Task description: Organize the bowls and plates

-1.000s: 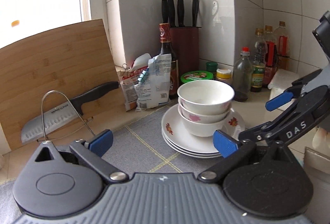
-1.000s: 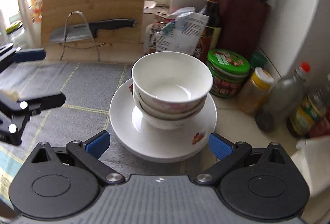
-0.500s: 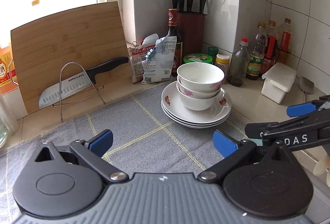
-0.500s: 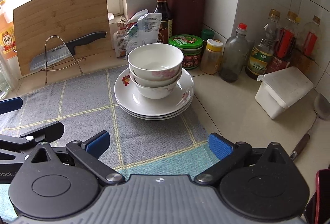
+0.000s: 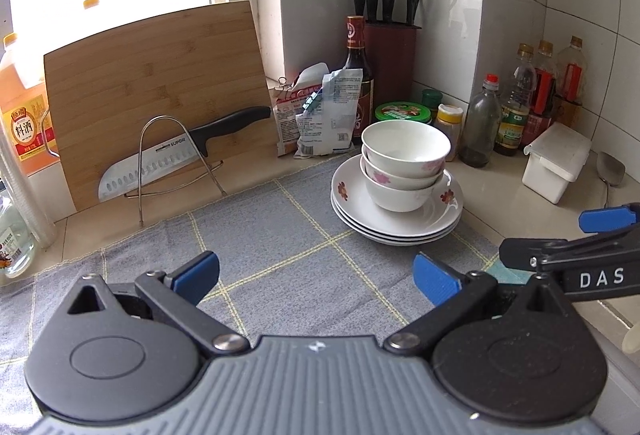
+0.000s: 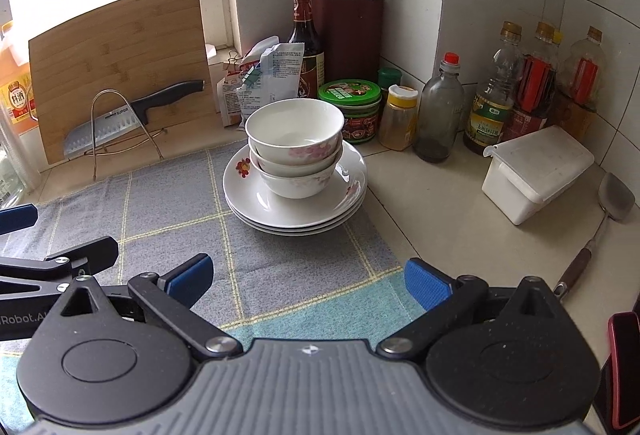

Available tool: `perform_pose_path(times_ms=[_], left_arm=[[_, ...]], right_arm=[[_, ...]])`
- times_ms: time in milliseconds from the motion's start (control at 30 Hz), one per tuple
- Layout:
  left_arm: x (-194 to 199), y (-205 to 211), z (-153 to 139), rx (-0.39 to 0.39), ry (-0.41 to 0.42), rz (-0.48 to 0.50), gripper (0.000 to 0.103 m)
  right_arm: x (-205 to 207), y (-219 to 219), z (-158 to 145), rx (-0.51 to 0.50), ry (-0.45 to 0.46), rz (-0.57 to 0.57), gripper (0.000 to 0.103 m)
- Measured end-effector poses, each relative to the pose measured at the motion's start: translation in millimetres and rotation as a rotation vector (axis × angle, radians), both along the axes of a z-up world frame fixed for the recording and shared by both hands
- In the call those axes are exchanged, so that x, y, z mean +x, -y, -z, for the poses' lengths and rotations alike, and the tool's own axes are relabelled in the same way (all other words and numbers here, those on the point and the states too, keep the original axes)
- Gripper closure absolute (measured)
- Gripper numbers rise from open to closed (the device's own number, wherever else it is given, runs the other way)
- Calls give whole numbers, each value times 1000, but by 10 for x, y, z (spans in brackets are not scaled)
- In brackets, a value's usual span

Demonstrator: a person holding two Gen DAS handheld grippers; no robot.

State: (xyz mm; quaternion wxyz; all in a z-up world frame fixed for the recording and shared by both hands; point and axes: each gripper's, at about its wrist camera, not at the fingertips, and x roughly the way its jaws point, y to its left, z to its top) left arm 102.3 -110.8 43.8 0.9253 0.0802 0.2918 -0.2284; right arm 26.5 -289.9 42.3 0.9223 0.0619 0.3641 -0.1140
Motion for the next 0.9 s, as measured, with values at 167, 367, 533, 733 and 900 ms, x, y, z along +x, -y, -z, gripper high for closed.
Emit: perform_pose_path(times_ms=[167, 367, 533, 733, 900], left_arm=[[11, -4, -6, -2, -2, -2, 1], [30, -4, -12, -2, -3, -8, 1], [38, -1, -12, -3, -5, -14, 1], [28, -1, -16, -1, -3, -17, 1], [25, 4, -25, 0, -2, -20, 1]], right_arm=[[0, 1, -2, 0, 1, -2, 0], [9, 5, -13, -3, 3, -2, 0], [12, 6, -13, -3, 3, -2, 0], [20, 11, -27, -9, 3, -1, 0], [24, 16, -35, -10, 3, -1, 0]])
